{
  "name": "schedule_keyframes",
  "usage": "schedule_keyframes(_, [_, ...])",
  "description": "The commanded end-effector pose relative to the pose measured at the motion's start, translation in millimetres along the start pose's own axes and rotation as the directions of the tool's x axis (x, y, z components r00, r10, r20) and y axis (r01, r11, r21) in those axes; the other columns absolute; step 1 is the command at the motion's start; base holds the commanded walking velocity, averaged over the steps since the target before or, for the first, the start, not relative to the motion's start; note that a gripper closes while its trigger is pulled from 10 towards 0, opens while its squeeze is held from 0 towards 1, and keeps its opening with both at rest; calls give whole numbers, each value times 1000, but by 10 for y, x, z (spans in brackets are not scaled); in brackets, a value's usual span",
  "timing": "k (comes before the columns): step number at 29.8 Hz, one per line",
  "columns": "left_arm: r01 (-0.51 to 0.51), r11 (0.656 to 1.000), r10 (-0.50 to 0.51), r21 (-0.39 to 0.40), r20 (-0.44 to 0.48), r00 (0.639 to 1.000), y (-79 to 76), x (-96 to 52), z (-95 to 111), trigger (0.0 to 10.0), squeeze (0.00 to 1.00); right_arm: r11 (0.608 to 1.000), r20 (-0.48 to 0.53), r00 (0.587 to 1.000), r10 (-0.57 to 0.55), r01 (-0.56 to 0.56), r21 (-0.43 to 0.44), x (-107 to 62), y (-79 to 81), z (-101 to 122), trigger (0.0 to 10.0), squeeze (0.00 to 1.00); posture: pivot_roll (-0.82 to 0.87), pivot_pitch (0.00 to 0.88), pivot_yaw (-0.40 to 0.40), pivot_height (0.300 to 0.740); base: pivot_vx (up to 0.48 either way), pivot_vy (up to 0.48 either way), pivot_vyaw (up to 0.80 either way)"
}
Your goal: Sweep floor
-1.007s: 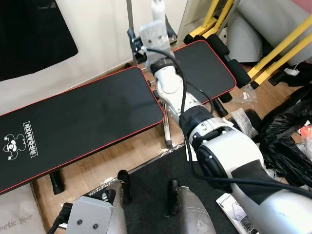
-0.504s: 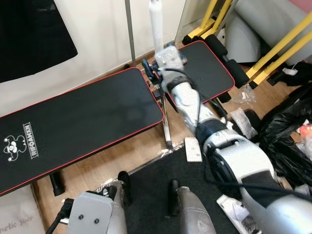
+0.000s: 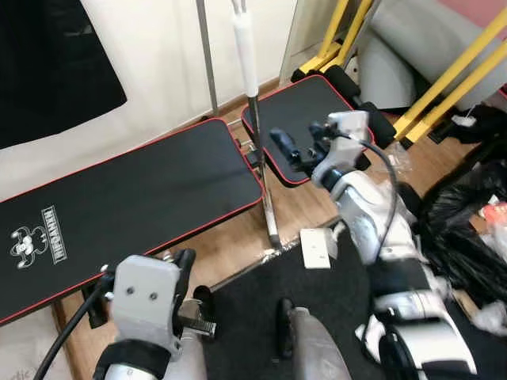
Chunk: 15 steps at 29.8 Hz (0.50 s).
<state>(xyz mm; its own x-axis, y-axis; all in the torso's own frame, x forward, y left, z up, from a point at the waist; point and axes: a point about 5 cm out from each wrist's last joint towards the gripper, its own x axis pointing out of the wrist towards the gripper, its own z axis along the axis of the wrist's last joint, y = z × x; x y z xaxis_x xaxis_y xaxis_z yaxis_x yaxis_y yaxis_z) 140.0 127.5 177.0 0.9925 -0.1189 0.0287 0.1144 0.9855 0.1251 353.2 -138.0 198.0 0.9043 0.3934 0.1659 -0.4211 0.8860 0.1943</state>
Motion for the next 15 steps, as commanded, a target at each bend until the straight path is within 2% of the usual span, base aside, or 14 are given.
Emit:
schedule_keyframes(1, [109, 994, -109, -5, -43, 993, -47, 17, -94, 10000, 0, 997, -4, 997, 72, -72, 41, -124, 36, -88, 10000, 0, -12, 242, -44, 740, 0, 0, 0])
schedule_keyframes(2, [168, 985, -166, 32, -43, 985, -39, 79, -135, 10000, 0, 993, -37, 992, 121, -120, 18, -301, 66, -181, 10000, 0, -29, 216, -38, 740, 0, 0, -800])
schedule_keyframes(4, [168, 985, -166, 32, -43, 985, -39, 79, -135, 10000, 0, 993, -37, 992, 121, -120, 18, -301, 66, -181, 10000, 0, -29, 216, -38, 740, 0, 0, -800])
schedule_keyframes(6, [207, 974, -203, 94, -44, 978, 65, 232, -223, 10000, 0, 988, -140, 983, 120, -132, -77, -678, 109, -379, 10000, 0, -70, 167, -30, 740, 0, 0, -800])
schedule_keyframes(7, [207, 974, -203, 94, -44, 978, 65, 232, -223, 10000, 0, 988, -140, 983, 120, -132, -77, -678, 109, -379, 10000, 0, -70, 167, -30, 740, 0, 0, -800])
schedule_keyframes(8, [205, 973, -202, 103, -45, 978, 116, 297, -245, 10000, 0, 987, -194, 976, 98, -120, -106, -808, 141, -402, 10000, 0, -70, 167, -30, 740, 0, 0, -800])
schedule_keyframes(9, [205, 971, -202, 122, -40, 979, 127, 350, -263, 10000, 0, 960, -244, 965, 93, -152, -236, -989, 201, -451, 10000, 0, -93, 138, -19, 740, 0, 0, -800])
schedule_keyframes(10, [187, 971, -185, 151, -30, 982, 137, 397, -277, 10000, 0, 936, -272, 960, 72, -159, -314, -1167, 262, -485, 10000, 0, -104, 122, -13, 740, 0, 0, -800])
schedule_keyframes(11, [187, 971, -185, 151, -30, 982, 137, 397, -277, 10000, 0, 936, -272, 960, 72, -159, -314, -1167, 262, -485, 10000, 0, -104, 122, -13, 740, 0, 0, -800])
schedule_keyframes(13, [137, 974, -137, 178, -16, 991, 170, 478, -306, 10000, 0, 916, -282, 959, 17, -128, -381, -1328, 276, -496, 10000, 0, -118, 104, -4, 740, 0, 0, -800])
schedule_keyframes(15, [99, 978, -98, 185, -13, 995, 184, 487, -323, 10000, 0, 915, -269, 963, -16, -94, -392, -1364, 235, -471, 10000, 0, -129, 96, 1, 740, 0, 0, -800])
